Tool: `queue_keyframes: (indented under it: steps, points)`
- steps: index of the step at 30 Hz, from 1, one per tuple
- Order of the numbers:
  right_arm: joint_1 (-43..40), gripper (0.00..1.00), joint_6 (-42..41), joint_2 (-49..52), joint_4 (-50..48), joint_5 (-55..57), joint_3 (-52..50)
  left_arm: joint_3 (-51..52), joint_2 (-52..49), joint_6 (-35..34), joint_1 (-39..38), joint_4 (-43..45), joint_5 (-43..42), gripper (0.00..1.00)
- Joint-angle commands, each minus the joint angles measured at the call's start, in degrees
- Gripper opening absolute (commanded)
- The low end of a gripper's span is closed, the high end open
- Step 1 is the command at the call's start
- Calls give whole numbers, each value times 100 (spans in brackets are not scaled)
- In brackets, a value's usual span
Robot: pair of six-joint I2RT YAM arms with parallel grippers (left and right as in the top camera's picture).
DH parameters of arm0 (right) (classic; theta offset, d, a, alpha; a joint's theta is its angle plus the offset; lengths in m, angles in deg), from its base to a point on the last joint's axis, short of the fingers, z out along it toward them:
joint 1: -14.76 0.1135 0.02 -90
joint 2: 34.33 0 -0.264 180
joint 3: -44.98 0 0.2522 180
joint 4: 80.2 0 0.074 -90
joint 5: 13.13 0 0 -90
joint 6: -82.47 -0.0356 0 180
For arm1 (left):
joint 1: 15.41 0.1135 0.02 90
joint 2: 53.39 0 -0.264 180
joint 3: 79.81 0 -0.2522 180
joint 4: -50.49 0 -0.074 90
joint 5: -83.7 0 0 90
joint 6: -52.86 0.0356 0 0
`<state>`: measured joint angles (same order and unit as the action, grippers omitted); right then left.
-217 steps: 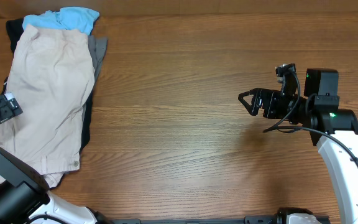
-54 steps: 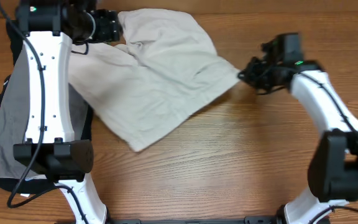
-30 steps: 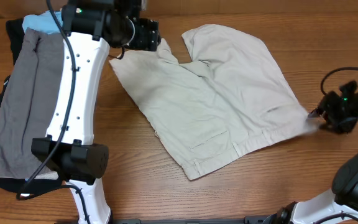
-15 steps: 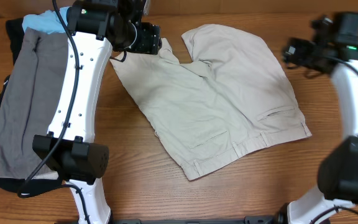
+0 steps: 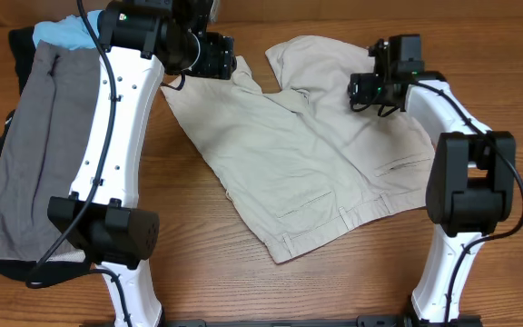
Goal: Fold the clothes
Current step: 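Spread the beige shorts flat on the table with both grippers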
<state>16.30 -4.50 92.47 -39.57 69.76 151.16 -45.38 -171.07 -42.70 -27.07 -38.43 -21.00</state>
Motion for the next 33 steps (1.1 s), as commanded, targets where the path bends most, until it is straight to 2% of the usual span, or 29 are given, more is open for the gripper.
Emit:
queue_keyframes:
  steps: [1, 8, 14, 21, 27, 33]
  points:
    - [-7, 89, 39, 275, -133, 236, 55, 52, -219, 133, -48, 2, 31, 76]
    - [-411, 95, -4, 389, -166, 1368, 55, 52, -527, 133, -195, 2, 31, 76]
    - [-1156, 96, -306, 463, 109, 1250, 55, 52, -656, 133, -330, 2, 31, 76]
    - [-2009, 99, -566, 459, 699, 525, 83, 55, -673, 184, -415, 44, 35, 78]
    - [-2441, 100, -1322, 457, 1961, 527, 719, 111, -675, 249, -415, 46, 31, 80]
    - [-2511, 100, -1576, 280, 3801, 437, 2306, 612, -675, 437, -413, 310, 33, 84]
